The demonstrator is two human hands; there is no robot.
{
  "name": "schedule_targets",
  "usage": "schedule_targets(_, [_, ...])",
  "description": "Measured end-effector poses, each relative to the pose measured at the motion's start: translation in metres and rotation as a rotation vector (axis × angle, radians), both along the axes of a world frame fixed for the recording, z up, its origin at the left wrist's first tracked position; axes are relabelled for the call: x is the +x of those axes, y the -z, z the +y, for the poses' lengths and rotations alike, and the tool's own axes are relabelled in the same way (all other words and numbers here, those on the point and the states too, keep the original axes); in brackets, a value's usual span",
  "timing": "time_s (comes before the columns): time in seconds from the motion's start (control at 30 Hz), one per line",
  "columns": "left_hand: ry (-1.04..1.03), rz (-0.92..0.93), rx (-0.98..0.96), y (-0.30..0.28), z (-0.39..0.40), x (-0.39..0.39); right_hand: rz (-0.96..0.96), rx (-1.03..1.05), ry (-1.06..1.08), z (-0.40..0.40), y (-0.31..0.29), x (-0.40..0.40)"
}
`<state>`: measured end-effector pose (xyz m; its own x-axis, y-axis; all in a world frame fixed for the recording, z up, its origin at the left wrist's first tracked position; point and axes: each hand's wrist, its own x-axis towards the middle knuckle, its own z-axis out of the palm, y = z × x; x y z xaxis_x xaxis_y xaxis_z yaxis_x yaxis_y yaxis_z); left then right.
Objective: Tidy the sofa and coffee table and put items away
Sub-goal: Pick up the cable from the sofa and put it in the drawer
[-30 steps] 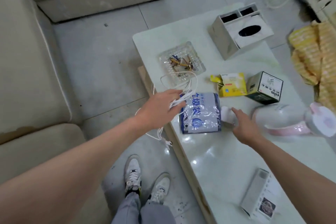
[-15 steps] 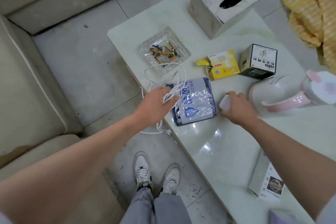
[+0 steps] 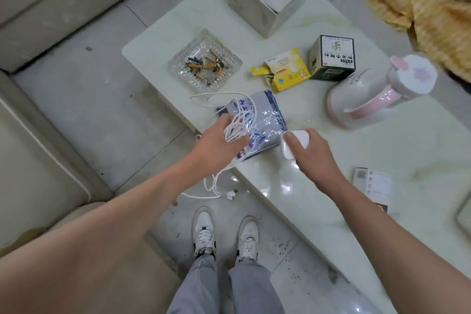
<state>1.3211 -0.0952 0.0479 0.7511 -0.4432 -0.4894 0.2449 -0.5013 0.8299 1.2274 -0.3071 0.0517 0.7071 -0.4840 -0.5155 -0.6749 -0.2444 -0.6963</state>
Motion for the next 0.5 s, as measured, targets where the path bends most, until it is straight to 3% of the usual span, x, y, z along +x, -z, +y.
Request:
schedule_targets(0.2, [0.272, 0.233, -0.115, -0.019, -0.023, -0.032, -0.169, 0.25, 0.117, 0.036, -0.017, -0.031])
schedule_targets(0.5, [0.359, 0.201, -0.193, 0.016, -0.07, -0.103, -0.29, 0.127, 0.333, 0.036, 0.011, -0.111])
